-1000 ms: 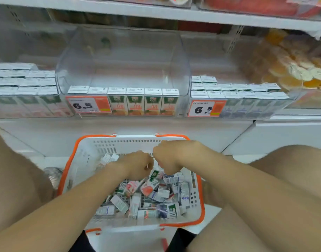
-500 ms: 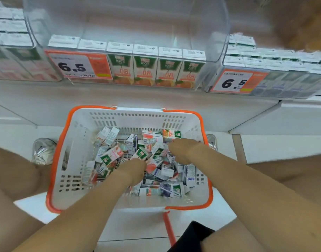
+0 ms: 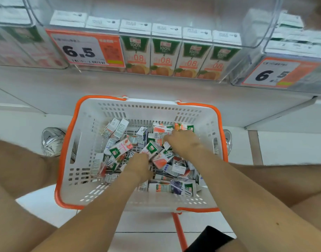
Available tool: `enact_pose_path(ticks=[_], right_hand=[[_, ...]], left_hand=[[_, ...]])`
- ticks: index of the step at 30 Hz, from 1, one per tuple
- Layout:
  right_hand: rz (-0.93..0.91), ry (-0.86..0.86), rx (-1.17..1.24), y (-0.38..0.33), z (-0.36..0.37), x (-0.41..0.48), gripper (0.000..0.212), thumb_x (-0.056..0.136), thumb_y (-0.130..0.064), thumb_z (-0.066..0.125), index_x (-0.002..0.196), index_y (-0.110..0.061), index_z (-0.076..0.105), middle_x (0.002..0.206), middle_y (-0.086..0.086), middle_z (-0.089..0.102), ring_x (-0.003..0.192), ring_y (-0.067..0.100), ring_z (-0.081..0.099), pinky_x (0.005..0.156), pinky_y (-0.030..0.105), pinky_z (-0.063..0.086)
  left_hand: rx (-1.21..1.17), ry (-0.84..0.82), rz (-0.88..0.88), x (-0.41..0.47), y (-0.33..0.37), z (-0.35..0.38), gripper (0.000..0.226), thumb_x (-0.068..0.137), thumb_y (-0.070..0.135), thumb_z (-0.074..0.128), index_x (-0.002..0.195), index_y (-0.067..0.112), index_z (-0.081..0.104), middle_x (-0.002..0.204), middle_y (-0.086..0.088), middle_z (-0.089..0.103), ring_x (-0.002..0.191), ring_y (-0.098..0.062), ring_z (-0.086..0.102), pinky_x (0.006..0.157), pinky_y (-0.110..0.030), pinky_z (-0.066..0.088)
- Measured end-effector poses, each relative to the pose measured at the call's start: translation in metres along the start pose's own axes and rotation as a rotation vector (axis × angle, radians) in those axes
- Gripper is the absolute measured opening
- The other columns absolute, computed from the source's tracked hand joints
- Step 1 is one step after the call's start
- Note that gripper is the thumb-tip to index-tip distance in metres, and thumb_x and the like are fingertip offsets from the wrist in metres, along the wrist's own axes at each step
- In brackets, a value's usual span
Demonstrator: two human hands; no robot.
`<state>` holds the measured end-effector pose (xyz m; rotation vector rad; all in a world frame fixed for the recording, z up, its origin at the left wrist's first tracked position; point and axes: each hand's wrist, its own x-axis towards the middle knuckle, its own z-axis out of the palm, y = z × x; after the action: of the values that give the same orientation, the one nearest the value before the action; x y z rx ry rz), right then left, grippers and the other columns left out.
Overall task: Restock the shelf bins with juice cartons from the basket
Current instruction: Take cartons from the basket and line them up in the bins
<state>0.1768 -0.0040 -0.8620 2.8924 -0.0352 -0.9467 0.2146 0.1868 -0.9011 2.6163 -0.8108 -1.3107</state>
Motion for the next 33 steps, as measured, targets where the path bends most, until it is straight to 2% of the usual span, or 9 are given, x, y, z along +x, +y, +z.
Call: enact_pose_path(ticks=[3, 6, 11, 15, 17, 21, 24, 28, 33], right_hand=[[-0.006, 0.042, -0.024, 0.003, -0.001, 0.001, 0.059, 0.088, -0.003, 0.075, 0.141, -0.019, 0.057, 0.132, 0.009, 0.06, 0.116, 0.03, 0.064, 0.071, 0.04, 0.049], [-0.007, 0.078, 0.104, 0.011, -0.009, 0.001, 0.046, 0.086, -0.016, 0.08, 0.127, -0.017, 0.061, 0.123, 0.006, 0.062, 0.107, 0.029, 0.065, 0.074, 0.037, 0.053], [0.013, 0.05, 0.562, 0.023, -0.053, -0.009, 0.04, 0.084, -0.038, 0.084, 0.118, -0.021, 0.072, 0.094, -0.004, 0.062, 0.086, 0.017, 0.059, 0.079, 0.031, 0.048], [-0.007, 0.11, 0.771, 0.027, -0.099, -0.036, 0.025, 0.096, -0.034, 0.074, 0.108, -0.013, 0.08, 0.054, -0.018, 0.058, 0.057, -0.002, 0.054, 0.067, 0.025, 0.045], [-0.033, 0.147, 0.737, 0.027, -0.118, -0.051, 0.026, 0.099, -0.033, 0.071, 0.114, -0.014, 0.078, 0.062, -0.019, 0.059, 0.062, -0.002, 0.055, 0.065, 0.022, 0.043], [-0.065, 0.207, 0.695, 0.028, -0.149, -0.076, 0.027, 0.098, -0.036, 0.068, 0.119, -0.021, 0.077, 0.106, -0.005, 0.074, 0.088, 0.012, 0.064, 0.08, 0.031, 0.05], [-0.067, 0.299, 0.738, 0.022, -0.167, -0.093, 0.023, 0.099, -0.035, 0.068, 0.114, -0.019, 0.075, 0.097, -0.002, 0.073, 0.08, 0.008, 0.064, 0.073, 0.03, 0.045], [-0.077, 0.524, 0.828, 0.0, -0.191, -0.113, 0.019, 0.097, -0.034, 0.064, 0.108, -0.022, 0.074, 0.09, -0.002, 0.074, 0.07, 0.014, 0.065, 0.071, 0.037, 0.055], [-0.122, 0.861, 0.948, -0.038, -0.235, -0.124, 0.027, 0.094, -0.027, 0.055, 0.11, -0.029, 0.077, 0.091, -0.015, 0.074, 0.067, 0.004, 0.061, 0.06, 0.023, 0.044]], left_hand=[[-0.11, -0.027, -0.098, 0.0, -0.011, -0.005, 0.026, 0.086, 0.017, 0.079, 0.082, 0.015, 0.053, 0.078, 0.001, 0.056, 0.065, -0.012, 0.054, 0.05, -0.02, 0.038], [-0.183, -0.108, -0.131, -0.002, -0.023, -0.027, 0.022, 0.077, 0.015, 0.081, 0.074, 0.013, 0.06, 0.073, -0.001, 0.058, 0.062, -0.018, 0.055, 0.055, -0.023, 0.046], [-0.477, -0.056, -0.083, -0.021, -0.024, -0.082, 0.026, 0.081, 0.012, 0.081, 0.106, 0.019, 0.076, 0.103, 0.003, 0.066, 0.087, -0.016, 0.065, 0.067, -0.024, 0.052], [-0.667, 0.034, 0.012, -0.052, -0.012, -0.128, 0.019, 0.083, 0.017, 0.08, 0.101, 0.025, 0.078, 0.107, -0.001, 0.074, 0.104, -0.021, 0.067, 0.084, -0.035, 0.056], [-0.736, 0.033, 0.073, -0.068, -0.008, -0.151, 0.019, 0.086, 0.017, 0.078, 0.104, 0.023, 0.081, 0.108, -0.009, 0.077, 0.107, -0.027, 0.071, 0.092, -0.042, 0.06], [-0.807, 0.053, 0.21, -0.104, 0.001, -0.185, 0.018, 0.095, 0.017, 0.071, 0.111, 0.017, 0.079, 0.104, -0.01, 0.079, 0.096, -0.022, 0.075, 0.08, -0.034, 0.062], [-0.836, 0.12, 0.28, -0.124, 0.006, -0.2, 0.015, 0.096, 0.016, 0.07, 0.106, 0.017, 0.081, 0.103, -0.012, 0.078, 0.088, -0.019, 0.071, 0.079, -0.033, 0.061], [-0.766, 0.263, 0.358, -0.15, 0.011, -0.223, 0.013, 0.092, 0.015, 0.073, 0.102, 0.019, 0.081, 0.095, -0.005, 0.08, 0.087, -0.016, 0.071, 0.077, -0.034, 0.056], [-0.69, 0.504, 0.494, -0.197, 0.009, -0.275, 0.019, 0.093, 0.01, 0.067, 0.096, 0.02, 0.082, 0.089, -0.004, 0.08, 0.085, -0.015, 0.075, 0.074, -0.027, 0.055]])
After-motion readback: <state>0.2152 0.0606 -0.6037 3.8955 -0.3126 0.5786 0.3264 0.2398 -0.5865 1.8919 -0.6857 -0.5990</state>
